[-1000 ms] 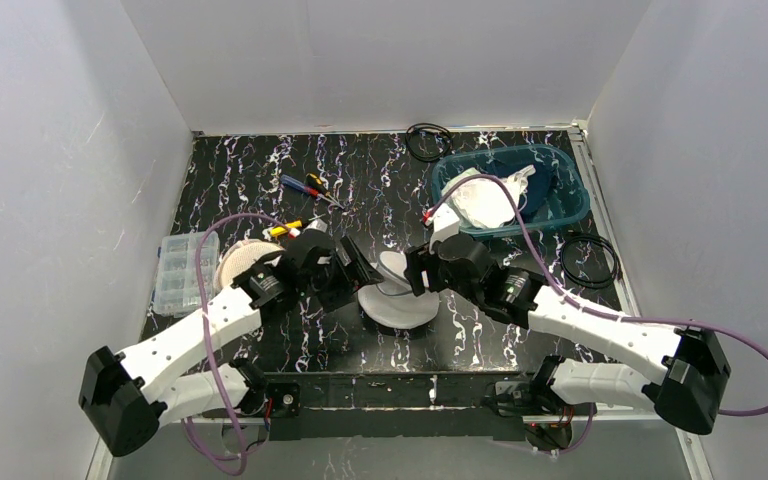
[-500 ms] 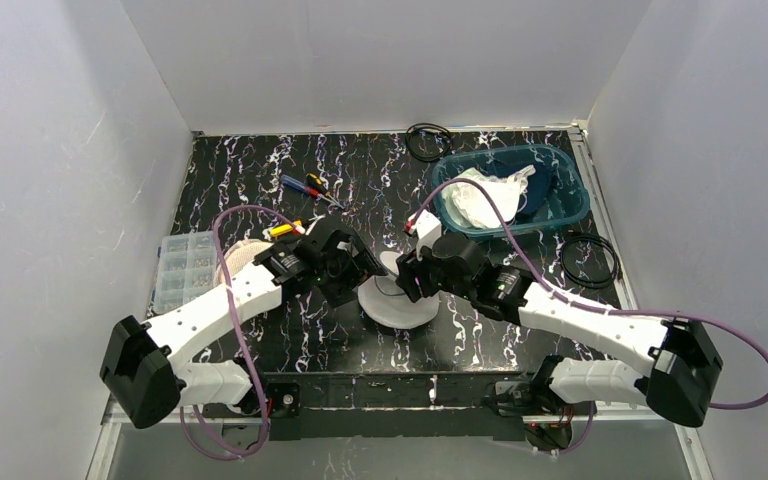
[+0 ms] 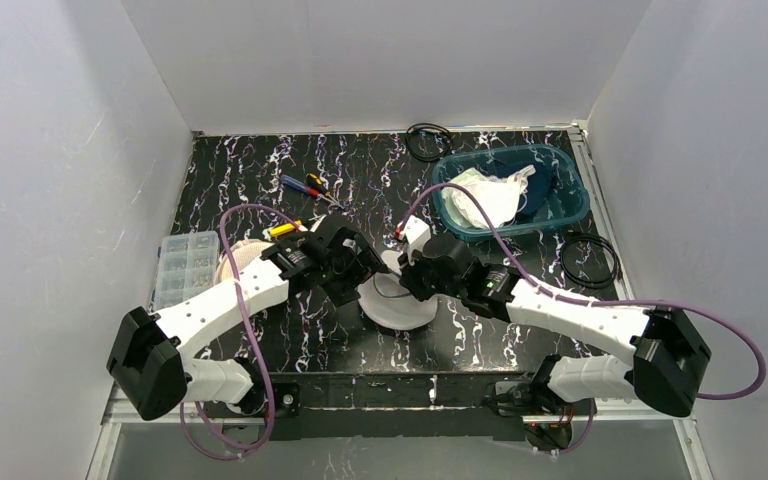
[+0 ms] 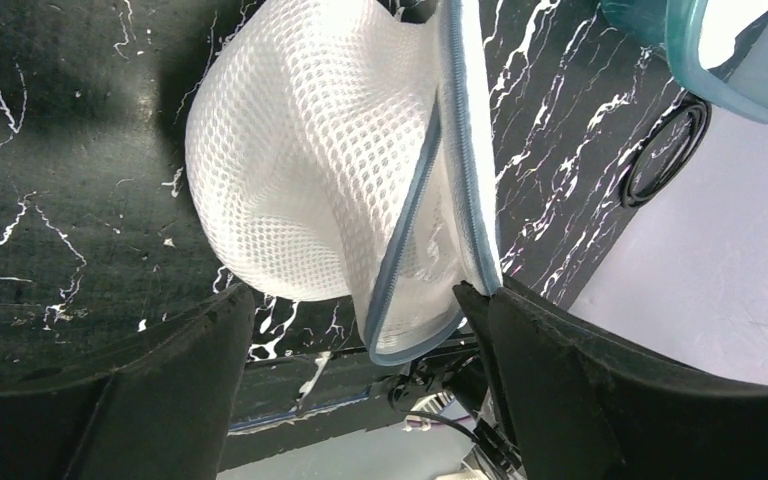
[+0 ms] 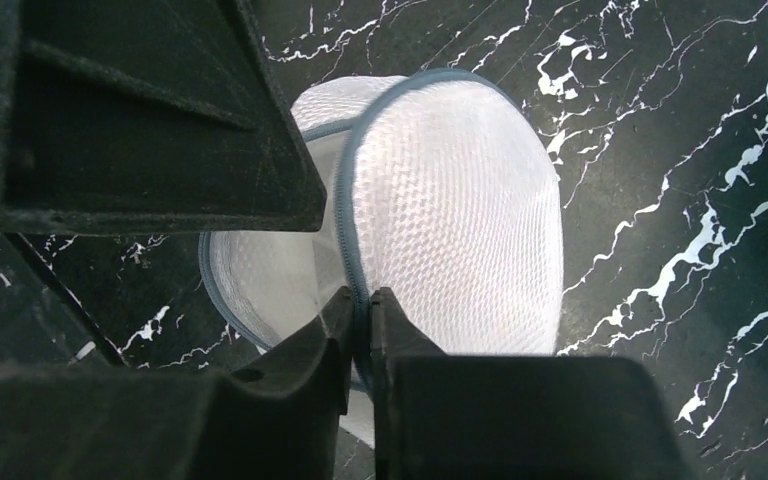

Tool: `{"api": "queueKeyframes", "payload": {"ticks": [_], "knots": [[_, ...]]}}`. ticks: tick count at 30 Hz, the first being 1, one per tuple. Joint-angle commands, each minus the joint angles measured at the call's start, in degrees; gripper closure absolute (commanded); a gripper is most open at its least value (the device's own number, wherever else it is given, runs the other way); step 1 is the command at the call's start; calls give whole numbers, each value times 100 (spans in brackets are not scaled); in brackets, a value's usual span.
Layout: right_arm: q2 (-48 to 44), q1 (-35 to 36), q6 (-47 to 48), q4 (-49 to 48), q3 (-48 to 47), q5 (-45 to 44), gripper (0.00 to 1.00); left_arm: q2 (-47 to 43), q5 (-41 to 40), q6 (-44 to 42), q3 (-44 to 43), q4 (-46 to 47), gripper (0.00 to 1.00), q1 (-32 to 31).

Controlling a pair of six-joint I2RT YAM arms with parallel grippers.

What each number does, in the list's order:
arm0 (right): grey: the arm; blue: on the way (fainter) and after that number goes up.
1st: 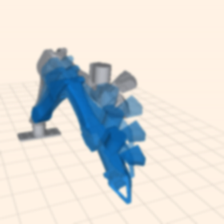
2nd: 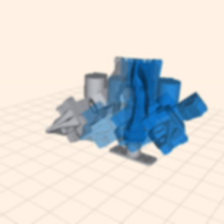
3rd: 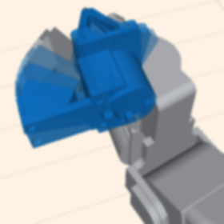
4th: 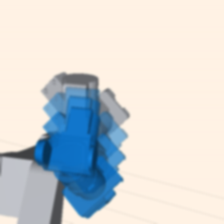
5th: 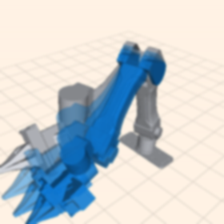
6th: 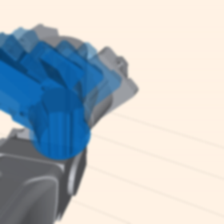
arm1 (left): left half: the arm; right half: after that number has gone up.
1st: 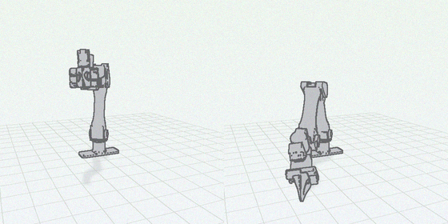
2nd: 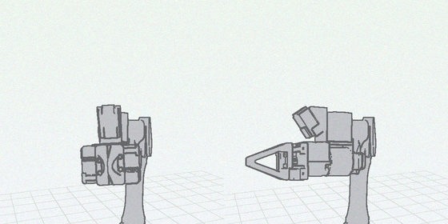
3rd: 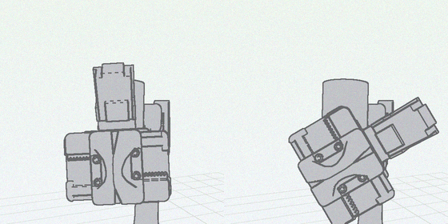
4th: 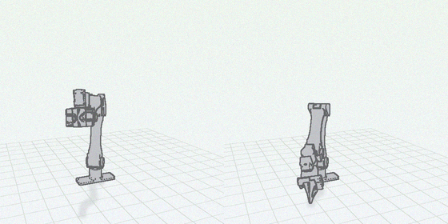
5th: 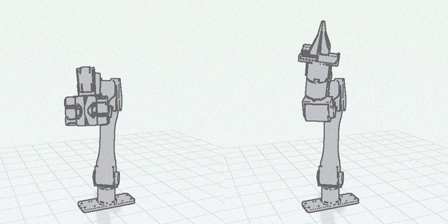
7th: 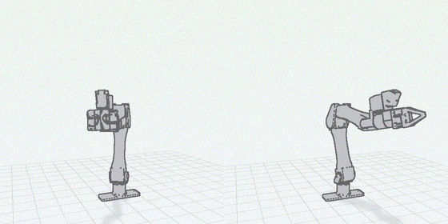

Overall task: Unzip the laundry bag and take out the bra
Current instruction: Adjust the laundry bag at the center of the board.

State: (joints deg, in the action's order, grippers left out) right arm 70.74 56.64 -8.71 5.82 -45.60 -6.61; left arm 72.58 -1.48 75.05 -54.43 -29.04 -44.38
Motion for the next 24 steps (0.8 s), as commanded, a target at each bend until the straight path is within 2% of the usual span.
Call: {"api": "queueKeyframes", "payload": {"ticks": [1, 5, 10, 17, 21, 24], "knots": [[-183, 94, 87, -270, -153, 65, 84, 4, -125, 35, -217, -57, 14, -18], [-312, 338, 138, -223, -165, -61, 89, -4, -125, 43, -204, 6, 14, -24], [-314, 723, 256, -204, -156, -302, 90, 115, -98, 26, -224, 43, 14, -18], [-309, 848, 206, -330, -16, -367, 90, 232, -142, -51, -173, -31, 19, -19], [-335, 931, 182, -386, 41, -338, 90, 213, -126, -93, -50, 45, 28, -22], [-331, 1044, 186, -389, 43, -287, 89, 241, -121, -148, -23, 75, 40, -17]]}}
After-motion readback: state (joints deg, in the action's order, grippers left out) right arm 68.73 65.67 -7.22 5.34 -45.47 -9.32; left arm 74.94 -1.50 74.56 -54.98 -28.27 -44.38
